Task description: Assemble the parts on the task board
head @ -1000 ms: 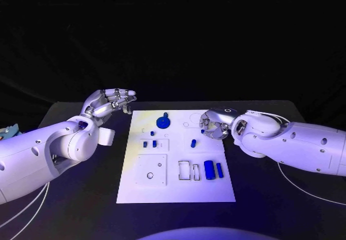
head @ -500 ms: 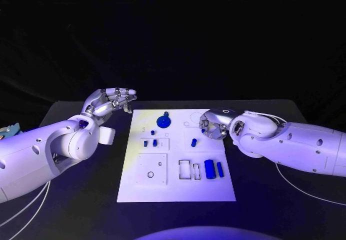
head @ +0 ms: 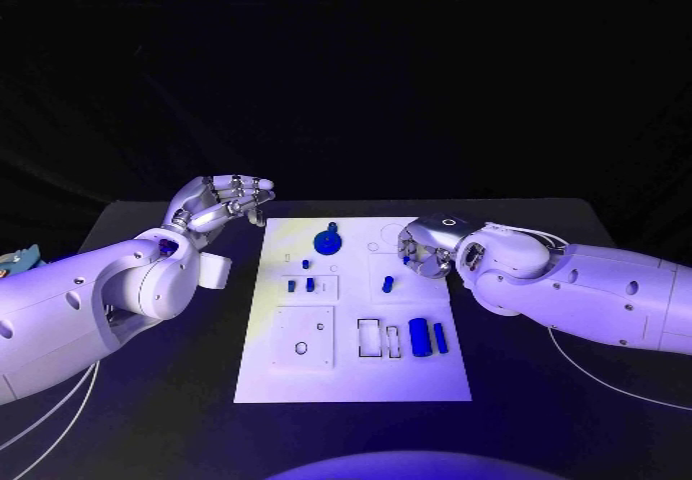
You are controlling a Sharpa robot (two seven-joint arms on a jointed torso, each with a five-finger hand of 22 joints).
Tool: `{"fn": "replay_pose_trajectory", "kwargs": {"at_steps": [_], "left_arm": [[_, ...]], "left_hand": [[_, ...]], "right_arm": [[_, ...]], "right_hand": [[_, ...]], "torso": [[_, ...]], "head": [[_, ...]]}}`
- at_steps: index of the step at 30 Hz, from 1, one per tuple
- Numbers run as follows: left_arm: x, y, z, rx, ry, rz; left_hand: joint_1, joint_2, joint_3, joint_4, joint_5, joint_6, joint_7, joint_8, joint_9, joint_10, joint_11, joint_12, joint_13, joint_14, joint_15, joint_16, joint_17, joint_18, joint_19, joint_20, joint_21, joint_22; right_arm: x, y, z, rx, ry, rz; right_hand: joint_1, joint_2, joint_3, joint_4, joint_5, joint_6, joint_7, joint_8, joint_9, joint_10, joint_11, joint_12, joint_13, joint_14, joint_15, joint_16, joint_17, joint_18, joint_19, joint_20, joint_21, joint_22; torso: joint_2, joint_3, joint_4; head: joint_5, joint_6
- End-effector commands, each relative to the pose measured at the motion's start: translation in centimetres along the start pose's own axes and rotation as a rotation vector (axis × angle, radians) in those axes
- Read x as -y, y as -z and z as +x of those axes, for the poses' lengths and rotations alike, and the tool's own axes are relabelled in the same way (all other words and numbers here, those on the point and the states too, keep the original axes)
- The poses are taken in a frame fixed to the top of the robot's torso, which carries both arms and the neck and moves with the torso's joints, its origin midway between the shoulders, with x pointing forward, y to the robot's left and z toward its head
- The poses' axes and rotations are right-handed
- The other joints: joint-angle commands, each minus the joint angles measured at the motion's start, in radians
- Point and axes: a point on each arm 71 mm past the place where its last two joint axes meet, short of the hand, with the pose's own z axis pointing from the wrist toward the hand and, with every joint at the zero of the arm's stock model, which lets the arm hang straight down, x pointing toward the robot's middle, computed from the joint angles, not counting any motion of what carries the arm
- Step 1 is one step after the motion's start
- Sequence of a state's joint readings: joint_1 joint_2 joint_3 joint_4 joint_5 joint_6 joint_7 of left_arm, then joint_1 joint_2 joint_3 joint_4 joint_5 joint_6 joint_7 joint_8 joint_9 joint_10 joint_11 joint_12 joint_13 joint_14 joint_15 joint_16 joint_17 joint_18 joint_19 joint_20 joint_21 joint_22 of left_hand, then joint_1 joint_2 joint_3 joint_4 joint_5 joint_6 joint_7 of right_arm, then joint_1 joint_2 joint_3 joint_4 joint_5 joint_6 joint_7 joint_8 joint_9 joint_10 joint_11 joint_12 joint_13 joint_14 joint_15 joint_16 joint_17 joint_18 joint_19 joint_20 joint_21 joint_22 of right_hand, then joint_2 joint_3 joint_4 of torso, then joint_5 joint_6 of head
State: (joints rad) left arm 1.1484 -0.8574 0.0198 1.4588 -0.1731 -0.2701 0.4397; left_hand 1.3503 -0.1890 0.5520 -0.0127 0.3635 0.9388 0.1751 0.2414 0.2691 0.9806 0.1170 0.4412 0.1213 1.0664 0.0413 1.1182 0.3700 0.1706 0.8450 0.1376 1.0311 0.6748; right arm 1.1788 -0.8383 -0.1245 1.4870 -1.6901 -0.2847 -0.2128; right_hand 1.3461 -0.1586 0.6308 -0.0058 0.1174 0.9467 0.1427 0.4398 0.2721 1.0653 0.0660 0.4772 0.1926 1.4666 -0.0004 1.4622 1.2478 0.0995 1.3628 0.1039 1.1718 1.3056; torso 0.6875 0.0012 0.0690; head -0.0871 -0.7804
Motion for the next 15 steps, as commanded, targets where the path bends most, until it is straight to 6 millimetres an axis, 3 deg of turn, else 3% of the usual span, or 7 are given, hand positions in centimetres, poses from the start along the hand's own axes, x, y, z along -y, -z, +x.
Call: {"fn": "replay_pose_trajectory", "kwargs": {"at_steps": [1, 15], "left_arm": [[0.13, -0.03, 0.10, 0.007, -0.040, 0.011], [0.08, -0.03, 0.00, 0.018, -0.055, 0.007]], "left_hand": [[0.006, 0.007, 0.000, -0.010, 0.001, 0.001, 0.004, -0.001, 0.001, -0.014, 0.000, -0.004, -0.003, -0.010, 0.001, -0.006, -0.002, 0.013, -0.004, 0.001, -0.002, 0.000], [0.016, 0.010, 0.002, -0.023, 0.002, 0.000, 0.010, -0.004, 0.001, -0.042, 0.009, -0.011, -0.008, -0.028, 0.007, -0.018, -0.009, 0.012, -0.015, 0.005, 0.002, 0.005]], "right_arm": [[-0.06, 0.18, 1.02, -0.034, 0.049, 0.005], [-0.46, 0.40, 0.51, 0.047, 0.037, -0.006]], "right_hand": [[-0.002, 0.011, 0.004, -0.005, -0.005, 0.011, -0.002, 0.009, 0.003, 0.008, 0.000, -0.001, -0.002, 0.028, -0.007, -0.010, -0.023, -0.003, -0.009, -0.005, -0.017, -0.011], [-0.010, 0.014, 0.005, -0.004, -0.009, 0.016, -0.005, 0.010, 0.005, 0.015, -0.002, -0.007, -0.003, 0.028, -0.009, -0.011, -0.022, -0.005, -0.006, -0.008, -0.011, -0.005]], "torso": [[0.000, 0.0004, -0.0004], [-0.001, 0.0006, -0.0001]], "head": [[-0.001, -0.001], [-0.002, 0.000]]}}
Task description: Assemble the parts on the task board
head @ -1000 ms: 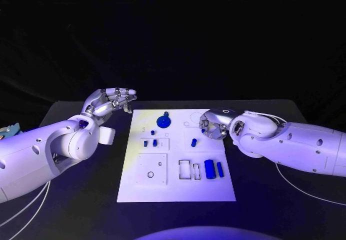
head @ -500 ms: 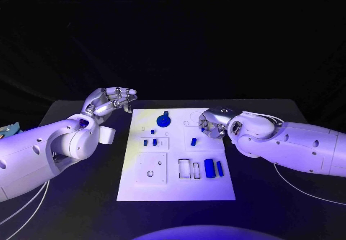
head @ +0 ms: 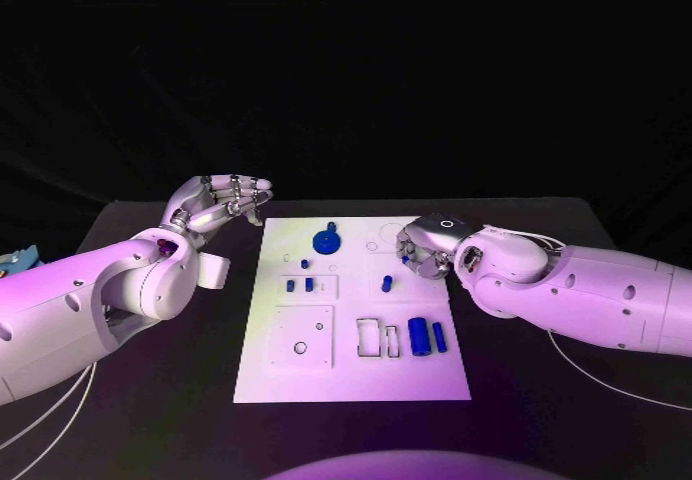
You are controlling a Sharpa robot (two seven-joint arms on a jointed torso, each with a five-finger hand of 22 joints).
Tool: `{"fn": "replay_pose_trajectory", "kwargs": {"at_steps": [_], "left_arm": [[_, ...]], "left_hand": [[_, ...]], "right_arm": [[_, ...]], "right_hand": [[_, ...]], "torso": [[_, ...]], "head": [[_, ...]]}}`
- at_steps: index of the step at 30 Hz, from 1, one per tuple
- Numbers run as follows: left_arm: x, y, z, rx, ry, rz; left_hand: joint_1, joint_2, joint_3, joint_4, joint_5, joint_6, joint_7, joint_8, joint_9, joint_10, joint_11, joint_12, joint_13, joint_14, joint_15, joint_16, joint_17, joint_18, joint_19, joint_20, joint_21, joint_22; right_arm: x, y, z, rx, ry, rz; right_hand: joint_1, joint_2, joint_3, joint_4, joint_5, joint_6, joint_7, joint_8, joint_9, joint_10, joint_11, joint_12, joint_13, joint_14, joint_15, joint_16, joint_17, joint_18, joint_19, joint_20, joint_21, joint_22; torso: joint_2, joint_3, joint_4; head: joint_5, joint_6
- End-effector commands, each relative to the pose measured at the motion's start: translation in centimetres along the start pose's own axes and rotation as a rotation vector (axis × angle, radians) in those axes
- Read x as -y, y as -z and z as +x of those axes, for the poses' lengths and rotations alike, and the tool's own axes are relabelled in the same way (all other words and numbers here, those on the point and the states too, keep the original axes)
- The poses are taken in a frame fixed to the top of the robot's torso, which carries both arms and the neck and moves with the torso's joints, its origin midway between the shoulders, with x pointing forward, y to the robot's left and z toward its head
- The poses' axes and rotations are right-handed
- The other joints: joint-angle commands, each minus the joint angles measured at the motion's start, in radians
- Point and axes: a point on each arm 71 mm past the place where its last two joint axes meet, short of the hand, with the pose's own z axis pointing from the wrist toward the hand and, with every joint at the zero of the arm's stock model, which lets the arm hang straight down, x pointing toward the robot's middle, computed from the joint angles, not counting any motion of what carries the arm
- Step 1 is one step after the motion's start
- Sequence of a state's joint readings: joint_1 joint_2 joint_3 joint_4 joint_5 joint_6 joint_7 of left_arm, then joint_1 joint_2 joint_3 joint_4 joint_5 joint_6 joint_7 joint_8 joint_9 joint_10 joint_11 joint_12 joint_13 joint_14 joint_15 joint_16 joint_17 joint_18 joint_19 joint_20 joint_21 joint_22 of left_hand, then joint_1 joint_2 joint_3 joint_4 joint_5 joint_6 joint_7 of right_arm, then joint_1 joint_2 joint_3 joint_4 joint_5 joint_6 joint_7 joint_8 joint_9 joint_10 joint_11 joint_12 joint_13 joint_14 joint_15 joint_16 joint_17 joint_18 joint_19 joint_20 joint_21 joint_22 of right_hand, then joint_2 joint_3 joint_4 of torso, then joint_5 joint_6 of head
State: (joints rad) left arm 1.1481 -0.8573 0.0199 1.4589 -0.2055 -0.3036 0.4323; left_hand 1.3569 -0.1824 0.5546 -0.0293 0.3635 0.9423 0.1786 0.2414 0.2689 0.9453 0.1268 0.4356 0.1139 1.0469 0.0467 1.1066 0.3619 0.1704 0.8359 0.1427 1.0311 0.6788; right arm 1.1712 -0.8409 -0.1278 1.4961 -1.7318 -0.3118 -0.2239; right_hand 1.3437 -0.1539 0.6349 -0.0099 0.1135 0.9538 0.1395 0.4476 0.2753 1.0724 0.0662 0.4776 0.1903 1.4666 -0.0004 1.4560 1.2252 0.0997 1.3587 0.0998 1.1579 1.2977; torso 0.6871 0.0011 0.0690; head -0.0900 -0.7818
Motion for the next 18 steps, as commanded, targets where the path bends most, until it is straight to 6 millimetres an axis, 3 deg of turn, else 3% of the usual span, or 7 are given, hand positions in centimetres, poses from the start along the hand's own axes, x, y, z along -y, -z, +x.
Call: {"fn": "replay_pose_trajectory", "kwargs": {"at_steps": [1, 18], "left_arm": [[0.1, 0.0, 0.1, 0.001, -0.012, 0.004], [-0.1, -0.1, 0.0, 0.004, -0.005, -0.008]], "left_hand": [[0.009, 0.003, 0.000, -0.007, 0.002, -0.003, 0.007, -0.004, 0.002, -0.008, 0.000, -0.006, -0.001, -0.009, 0.002, -0.006, -0.001, 0.012, -0.007, 0.000, 0.002, 0.001], [0.009, 0.004, 0.001, -0.010, 0.003, -0.004, 0.009, -0.006, 0.002, -0.020, 0.003, -0.010, -0.004, -0.015, 0.005, -0.010, -0.004, 0.012, -0.012, 0.002, 0.003, 0.003]], "right_arm": [[-0.2, 0.2, 0.1, 0.034, 0.004, 0.002], [-0.7, 1.3, -2.9, 0.163, -0.079, -0.018]], "right_hand": [[-0.008, 0.009, 0.000, 0.001, -0.005, 0.010, -0.002, 0.003, 0.002, 0.008, -0.002, -0.007, -0.001, 0.028, -0.009, -0.005, 0.001, -0.005, -0.002, -0.004, 0.004, 0.003], [-0.024, 0.009, -0.001, 0.008, -0.011, 0.010, -0.004, 0.002, 0.004, 0.014, -0.003, -0.016, -0.004, 0.029, -0.011, -0.007, 0.000, -0.007, 0.001, -0.005, 0.008, 0.008]], "torso": [[0.000, 0.0007, -0.0004], [-0.002, -0.0004, -0.0005]], "head": [[0.002, 0.002], [0.006, 0.009]]}}
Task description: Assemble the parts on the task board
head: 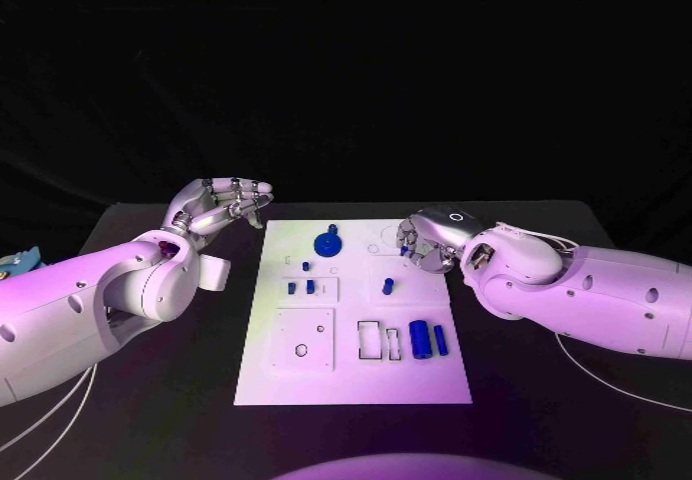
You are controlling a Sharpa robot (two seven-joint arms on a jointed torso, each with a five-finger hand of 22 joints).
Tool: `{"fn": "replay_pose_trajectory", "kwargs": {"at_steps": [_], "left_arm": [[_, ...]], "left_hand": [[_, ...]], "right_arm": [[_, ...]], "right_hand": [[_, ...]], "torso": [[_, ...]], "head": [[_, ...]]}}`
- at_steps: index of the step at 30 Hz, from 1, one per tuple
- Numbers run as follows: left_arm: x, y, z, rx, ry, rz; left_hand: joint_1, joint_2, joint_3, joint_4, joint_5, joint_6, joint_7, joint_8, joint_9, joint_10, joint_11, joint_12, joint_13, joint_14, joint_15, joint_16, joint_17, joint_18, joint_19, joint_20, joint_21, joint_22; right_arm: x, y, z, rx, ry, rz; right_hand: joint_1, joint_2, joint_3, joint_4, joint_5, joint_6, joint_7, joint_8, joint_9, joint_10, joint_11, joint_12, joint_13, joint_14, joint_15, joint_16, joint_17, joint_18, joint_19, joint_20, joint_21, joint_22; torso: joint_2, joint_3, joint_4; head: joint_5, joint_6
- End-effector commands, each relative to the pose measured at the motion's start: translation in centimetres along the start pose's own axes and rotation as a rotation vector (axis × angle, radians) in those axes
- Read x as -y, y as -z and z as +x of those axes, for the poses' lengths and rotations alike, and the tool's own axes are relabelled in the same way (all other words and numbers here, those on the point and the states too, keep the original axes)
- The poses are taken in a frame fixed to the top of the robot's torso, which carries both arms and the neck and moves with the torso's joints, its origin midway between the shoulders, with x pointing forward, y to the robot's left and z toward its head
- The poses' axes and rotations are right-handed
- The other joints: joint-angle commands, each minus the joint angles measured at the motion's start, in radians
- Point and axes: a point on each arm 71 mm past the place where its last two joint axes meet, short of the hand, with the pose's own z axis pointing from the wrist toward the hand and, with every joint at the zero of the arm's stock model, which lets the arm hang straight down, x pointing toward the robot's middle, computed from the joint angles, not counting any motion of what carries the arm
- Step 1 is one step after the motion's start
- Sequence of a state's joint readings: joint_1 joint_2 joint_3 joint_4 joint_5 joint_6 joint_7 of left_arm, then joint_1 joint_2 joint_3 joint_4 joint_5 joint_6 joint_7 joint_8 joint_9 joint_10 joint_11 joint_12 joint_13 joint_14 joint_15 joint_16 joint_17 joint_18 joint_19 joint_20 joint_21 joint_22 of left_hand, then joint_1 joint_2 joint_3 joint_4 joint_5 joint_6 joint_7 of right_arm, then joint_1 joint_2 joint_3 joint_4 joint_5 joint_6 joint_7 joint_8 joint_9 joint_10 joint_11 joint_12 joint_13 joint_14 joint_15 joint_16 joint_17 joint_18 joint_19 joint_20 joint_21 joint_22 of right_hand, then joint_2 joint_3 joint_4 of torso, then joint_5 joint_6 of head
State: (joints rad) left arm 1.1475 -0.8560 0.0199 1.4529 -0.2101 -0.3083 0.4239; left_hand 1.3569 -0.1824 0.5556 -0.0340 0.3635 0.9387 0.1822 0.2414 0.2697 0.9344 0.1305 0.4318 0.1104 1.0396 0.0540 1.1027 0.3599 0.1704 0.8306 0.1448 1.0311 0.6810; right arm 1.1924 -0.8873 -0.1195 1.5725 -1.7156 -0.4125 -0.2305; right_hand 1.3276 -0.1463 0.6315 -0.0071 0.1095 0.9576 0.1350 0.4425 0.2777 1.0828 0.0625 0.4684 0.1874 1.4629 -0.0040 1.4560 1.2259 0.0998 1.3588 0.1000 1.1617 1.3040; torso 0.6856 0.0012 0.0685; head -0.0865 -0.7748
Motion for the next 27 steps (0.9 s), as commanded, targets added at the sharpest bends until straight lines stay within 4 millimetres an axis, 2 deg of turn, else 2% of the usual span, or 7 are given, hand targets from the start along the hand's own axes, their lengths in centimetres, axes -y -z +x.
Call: {"fn": "replay_pose_trajectory", "kwargs": {"at_steps": [1, 7, 11, 14, 19, 21, 27], "left_arm": [[0.0, -0.1, 0.2, -0.003, 0.003, 0.000], [0.0, -0.1, 0.4, -0.008, 0.008, -0.004], [-0.1, -0.1, 0.5, -0.010, 0.013, -0.007], [-0.2, -0.1, 0.6, -0.012, 0.016, -0.009], [-0.2, -0.2, 0.9, -0.018, 0.024, -0.012], [-0.2, -0.3, 1.0, -0.020, 0.028, -0.013], [-0.3, -0.3, 1.4, -0.022, 0.047, -0.019]], "left_hand": [[0.009, 0.004, 0.000, -0.005, 0.003, -0.001, 0.006, -0.006, 0.001, -0.009, -0.001, -0.006, -0.001, -0.007, -0.003, -0.006, -0.002, 0.012, -0.006, 0.000, 0.003, 0.001], [0.010, 0.004, 0.000, -0.005, 0.003, -0.001, 0.006, -0.006, 0.001, -0.010, 0.000, -0.007, -0.001, -0.008, -0.002, -0.006, -0.002, 0.013, -0.007, 0.000, 0.003, 0.001], [0.011, 0.005, 0.001, -0.006, 0.003, -0.001, 0.007, -0.006, 0.001, -0.011, 0.000, -0.007, -0.002, -0.009, -0.002, -0.007, -0.002, 0.013, -0.008, 0.000, 0.004, 0.002], [0.009, 0.005, 0.001, -0.006, 0.002, -0.002, 0.007, -0.007, 0.001, -0.012, 0.001, -0.007, -0.002, -0.009, -0.002, -0.007, -0.003, 0.012, -0.008, 0.001, 0.004, 0.002], [0.009, 0.005, 0.001, -0.006, 0.002, -0.002, 0.007, -0.007, 0.001, -0.012, 0.001, -0.007, -0.002, -0.009, -0.002, -0.007, -0.003, 0.012, -0.008, 0.001, 0.004, 0.002], [0.009, 0.005, 0.001, -0.006, 0.002, -0.002, 0.007, -0.007, 0.001, -0.012, 0.001, -0.007, -0.002, -0.009, -0.002, -0.007, -0.003, 0.012, -0.008, 0.001, 0.004, 0.002], [0.009, 0.005, 0.000, -0.006, 0.002, -0.002, 0.008, -0.007, 0.001, -0.013, 0.001, -0.007, -0.002, -0.010, -0.001, -0.007, -0.003, 0.012, -0.009, 0.001, 0.004, 0.002]], "right_arm": [[-0.4, 0.2, -0.6, 0.044, -0.038, -0.006], [-2.4, 0.4, -1.2, 0.063, -0.087, -0.049], [-4.9, 0.5, -1.3, 0.067, -0.130, -0.109], [-6.6, 0.3, -1.2, 0.063, -0.159, -0.148], [-9.2, -0.1, -0.7, 0.042, -0.195, -0.204], [-10.0, -0.3, -0.4, 0.031, -0.206, -0.222], [-12.2, -0.5, 1.3, -0.014, -0.244, -0.264]], "right_hand": [[-0.009, 0.001, 0.002, 0.006, -0.008, 0.007, 0.000, 0.007, 0.001, 0.005, 0.000, -0.008, -0.001, 0.034, -0.007, -0.006, 0.001, -0.007, 0.002, -0.006, 0.006, 0.003], [-0.012, 0.001, 0.002, 0.007, -0.009, 0.007, 0.000, 0.007, 0.002, 0.006, 0.000, -0.009, -0.001, 0.033, -0.008, -0.007, 0.000, -0.007, 0.002, -0.006, 0.008, 0.004], [-0.028, -0.005, -0.004, 0.016, -0.009, 0.005, -0.001, 0.004, 0.002, 0.010, 0.000, -0.016, -0.003, 0.035, -0.008, -0.007, 0.002, -0.007, 0.002, -0.006, 0.006, 0.004], [-0.031, -0.005, -0.005, 0.018, -0.009, 0.005, -0.002, 0.004, 0.003, 0.011, 0.000, -0.017, -0.003, 0.035, -0.008, -0.007, 0.003, -0.007, 0.001, -0.006, 0.005, 0.004], [-0.034, -0.005, -0.005, 0.021, -0.009, 0.004, -0.002, 0.004, 0.003, 0.011, 0.000, -0.019, -0.004, 0.035, -0.008, -0.008, 0.002, -0.006, 0.000, -0.006, 0.001, 0.002], [-0.035, -0.005, -0.005, 0.021, -0.009, 0.004, -0.002, 0.004, 0.003, 0.011, 0.000, -0.019, -0.004, 0.035, -0.008, -0.008, 0.002, -0.006, -0.001, -0.006, 0.000, 0.001], [-0.035, -0.003, -0.004, 0.022, -0.008, 0.004, -0.002, 0.003, 0.003, 0.012, -0.001, -0.021, -0.004, 0.035, -0.008, -0.008, 0.003, -0.005, -0.003, -0.006, -0.004, -0.001]], "torso": [[0.000, -0.0005, -0.0001], [0.001, -0.0006, 0.0016], [0.002, 0.0004, 0.0014], [0.002, -0.0002, 0.0014], [0.000, -0.0025, 0.0034], [0.000, -0.0030, 0.0019], [0.001, -0.0039, 0.0022]], "head": [[0.003, 0.002], [0.014, 0.007], [0.028, 0.009], [0.034, 0.010], [0.057, 0.004], [0.065, 0.004], [0.080, -0.002]]}}
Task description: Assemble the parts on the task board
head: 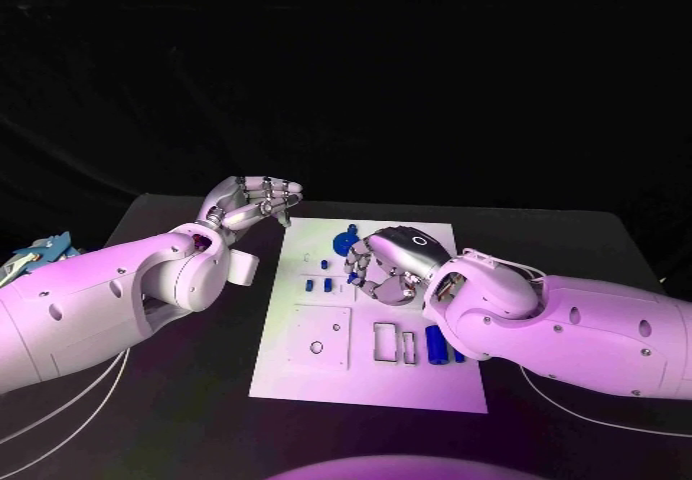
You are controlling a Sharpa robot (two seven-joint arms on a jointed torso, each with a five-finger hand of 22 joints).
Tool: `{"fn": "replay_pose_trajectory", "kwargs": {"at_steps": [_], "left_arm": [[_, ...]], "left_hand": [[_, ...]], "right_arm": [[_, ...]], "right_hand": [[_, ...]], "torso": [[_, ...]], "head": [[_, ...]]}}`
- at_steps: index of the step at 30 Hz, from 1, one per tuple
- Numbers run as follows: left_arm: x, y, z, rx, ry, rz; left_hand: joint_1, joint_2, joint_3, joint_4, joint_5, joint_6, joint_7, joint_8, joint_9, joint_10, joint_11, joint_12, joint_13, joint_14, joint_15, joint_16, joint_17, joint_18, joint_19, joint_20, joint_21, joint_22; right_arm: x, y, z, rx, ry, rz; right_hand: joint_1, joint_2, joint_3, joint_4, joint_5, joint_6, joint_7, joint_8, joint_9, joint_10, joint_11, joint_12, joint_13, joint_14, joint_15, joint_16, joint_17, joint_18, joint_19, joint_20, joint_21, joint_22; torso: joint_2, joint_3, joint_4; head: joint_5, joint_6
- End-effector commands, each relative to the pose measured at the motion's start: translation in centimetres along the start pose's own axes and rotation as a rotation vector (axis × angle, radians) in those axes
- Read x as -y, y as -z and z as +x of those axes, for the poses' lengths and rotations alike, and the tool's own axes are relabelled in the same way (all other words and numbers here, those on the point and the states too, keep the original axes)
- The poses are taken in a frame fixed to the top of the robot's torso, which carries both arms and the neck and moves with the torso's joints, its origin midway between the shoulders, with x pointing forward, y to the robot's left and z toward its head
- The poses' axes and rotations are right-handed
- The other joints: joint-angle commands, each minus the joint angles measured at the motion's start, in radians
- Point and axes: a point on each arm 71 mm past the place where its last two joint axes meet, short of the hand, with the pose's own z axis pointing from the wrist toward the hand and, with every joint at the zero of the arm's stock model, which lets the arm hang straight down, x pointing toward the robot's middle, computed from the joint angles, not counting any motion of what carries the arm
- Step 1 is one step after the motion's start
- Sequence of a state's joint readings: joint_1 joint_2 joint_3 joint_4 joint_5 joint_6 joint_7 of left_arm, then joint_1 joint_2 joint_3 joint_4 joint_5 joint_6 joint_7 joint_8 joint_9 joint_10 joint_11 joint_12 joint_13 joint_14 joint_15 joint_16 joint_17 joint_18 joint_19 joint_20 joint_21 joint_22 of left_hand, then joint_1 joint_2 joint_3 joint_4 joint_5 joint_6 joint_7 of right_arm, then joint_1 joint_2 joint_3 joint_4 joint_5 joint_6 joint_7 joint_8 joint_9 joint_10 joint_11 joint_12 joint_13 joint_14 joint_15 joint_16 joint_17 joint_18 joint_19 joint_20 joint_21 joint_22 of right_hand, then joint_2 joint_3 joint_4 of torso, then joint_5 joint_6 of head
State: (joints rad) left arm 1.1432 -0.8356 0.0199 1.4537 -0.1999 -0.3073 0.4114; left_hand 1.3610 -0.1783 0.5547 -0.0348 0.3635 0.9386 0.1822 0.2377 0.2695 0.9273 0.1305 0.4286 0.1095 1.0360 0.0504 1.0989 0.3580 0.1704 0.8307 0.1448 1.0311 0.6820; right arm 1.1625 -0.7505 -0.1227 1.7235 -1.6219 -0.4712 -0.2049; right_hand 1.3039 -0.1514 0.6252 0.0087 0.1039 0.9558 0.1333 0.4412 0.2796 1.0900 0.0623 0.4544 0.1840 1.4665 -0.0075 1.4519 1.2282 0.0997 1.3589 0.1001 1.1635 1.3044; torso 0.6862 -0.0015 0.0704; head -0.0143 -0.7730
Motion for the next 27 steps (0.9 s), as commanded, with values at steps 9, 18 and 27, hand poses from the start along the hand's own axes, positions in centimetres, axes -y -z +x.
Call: {"fn": "replay_pose_trajectory", "kwargs": {"at_steps": [9, 18, 27], "left_arm": [[0.1, -0.1, 0.7, -0.010, 0.042, -0.011], [0.1, -0.1, 0.8, -0.011, 0.044, -0.017], [0.1, -0.2, 0.9, -0.013, 0.045, -0.018]], "left_hand": [[0.003, 0.001, 0.000, -0.005, 0.002, -0.003, 0.008, -0.004, 0.001, -0.007, 0.002, -0.004, -0.001, -0.007, 0.003, -0.004, -0.001, 0.012, -0.010, 0.002, 0.004, 0.001], [0.002, 0.001, 0.000, -0.004, 0.002, -0.003, 0.008, -0.004, 0.001, -0.008, 0.002, -0.004, -0.002, -0.007, 0.004, -0.004, -0.001, 0.012, -0.010, 0.002, 0.004, 0.002], [0.000, 0.001, -0.001, -0.003, 0.001, -0.003, 0.008, -0.004, 0.001, -0.009, 0.003, -0.004, -0.002, -0.006, 0.004, -0.003, -0.001, 0.012, -0.011, 0.003, 0.004, 0.002]], "right_arm": [[-1.4, -0.2, 3.9, -0.087, -0.071, -0.027], [-1.5, 0.0, 5.5, -0.136, -0.080, -0.023], [-1.4, 0.2, 6.4, -0.166, -0.075, -0.020]], "right_hand": [[-0.012, 0.002, 0.003, 0.006, -0.002, 0.004, 0.000, 0.004, 0.001, 0.004, -0.001, -0.008, -0.001, 0.032, -0.005, -0.004, 0.000, -0.005, -0.004, -0.007, -0.007, -0.002], [-0.014, 0.001, 0.001, 0.008, -0.002, 0.002, 0.000, 0.002, 0.001, 0.004, 0.000, -0.010, -0.002, 0.032, -0.004, -0.004, 0.002, -0.005, -0.004, -0.007, -0.008, -0.002], [-0.022, 0.002, -0.002, 0.014, -0.010, 0.001, 0.001, 0.001, 0.001, 0.005, 0.001, -0.014, -0.003, 0.033, -0.004, -0.003, 0.004, -0.005, -0.004, -0.006, -0.009, -0.002]], "torso": [[0.002, 0.0004, -0.0045], [0.003, 0.0022, -0.0041], [0.002, 0.0016, -0.0028]], "head": [[0.031, -0.015], [0.043, -0.027], [0.047, -0.036]]}}
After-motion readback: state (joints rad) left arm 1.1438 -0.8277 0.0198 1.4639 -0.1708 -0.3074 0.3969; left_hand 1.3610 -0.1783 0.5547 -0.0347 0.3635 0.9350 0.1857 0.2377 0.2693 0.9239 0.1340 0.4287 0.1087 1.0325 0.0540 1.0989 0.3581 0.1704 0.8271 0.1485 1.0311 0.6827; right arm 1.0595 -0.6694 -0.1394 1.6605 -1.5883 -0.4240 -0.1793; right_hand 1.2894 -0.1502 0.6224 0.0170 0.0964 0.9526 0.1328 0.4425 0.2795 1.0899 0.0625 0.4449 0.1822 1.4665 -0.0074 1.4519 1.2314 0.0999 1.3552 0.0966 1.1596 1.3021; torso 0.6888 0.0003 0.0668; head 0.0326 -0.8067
